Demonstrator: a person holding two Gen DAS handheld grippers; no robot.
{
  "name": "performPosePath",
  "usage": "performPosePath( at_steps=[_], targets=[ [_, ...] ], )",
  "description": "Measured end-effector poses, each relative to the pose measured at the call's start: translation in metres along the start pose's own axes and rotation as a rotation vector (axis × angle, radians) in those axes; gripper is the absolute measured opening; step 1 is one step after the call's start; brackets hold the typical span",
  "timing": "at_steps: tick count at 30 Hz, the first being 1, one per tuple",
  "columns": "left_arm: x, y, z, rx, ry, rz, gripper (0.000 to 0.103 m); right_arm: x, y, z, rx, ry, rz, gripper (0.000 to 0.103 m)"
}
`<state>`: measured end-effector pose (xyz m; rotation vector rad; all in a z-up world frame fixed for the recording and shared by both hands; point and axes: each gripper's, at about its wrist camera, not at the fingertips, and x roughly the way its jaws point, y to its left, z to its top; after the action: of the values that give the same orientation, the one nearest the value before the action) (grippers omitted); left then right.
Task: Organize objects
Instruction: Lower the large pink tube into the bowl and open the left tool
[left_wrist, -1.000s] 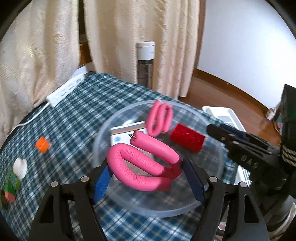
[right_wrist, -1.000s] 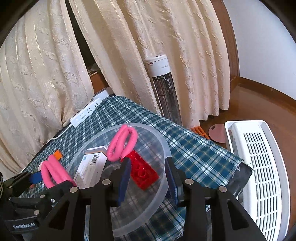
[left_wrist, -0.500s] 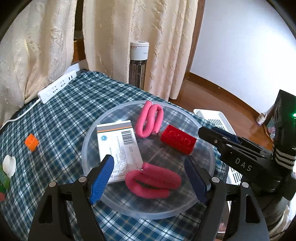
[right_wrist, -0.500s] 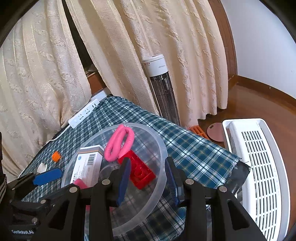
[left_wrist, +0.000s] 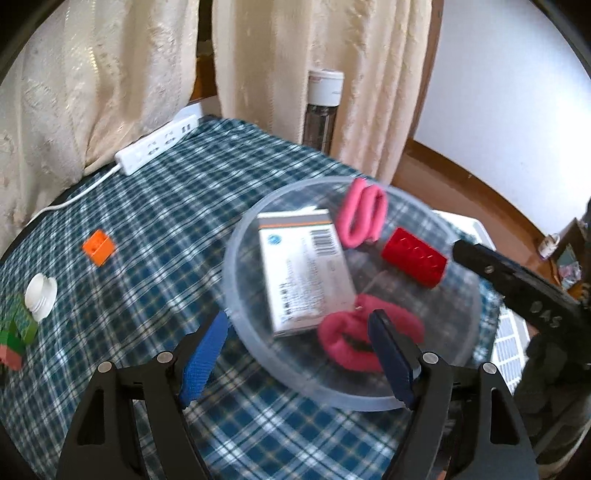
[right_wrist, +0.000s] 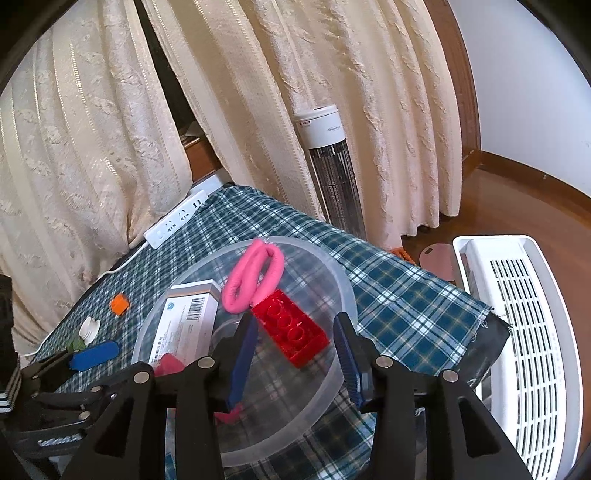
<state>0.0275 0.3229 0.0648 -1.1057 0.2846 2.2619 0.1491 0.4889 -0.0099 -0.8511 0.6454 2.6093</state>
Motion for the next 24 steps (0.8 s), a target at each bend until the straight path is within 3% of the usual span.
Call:
performPosePath(
  at_steps=[7, 15, 24],
  targets=[
    [0.013, 0.000, -0.008, 0.021, 0.037, 0.036, 0.079, -0.001, 0.003, -0.001, -0.006, 0.002, 0.002, 0.046],
    [0.019, -0.008, -0.013, 0.045, 0.061, 0.026, 0.079, -0.004, 0.009, -0.001, -0.016, 0.004, 0.005, 0.046],
    [0.003, -0.003, -0.014, 0.033, 0.032, 0.008, 0.079, -0.010, 0.020, -0.002, -0.032, -0.002, 0.003, 0.046]
  ],
)
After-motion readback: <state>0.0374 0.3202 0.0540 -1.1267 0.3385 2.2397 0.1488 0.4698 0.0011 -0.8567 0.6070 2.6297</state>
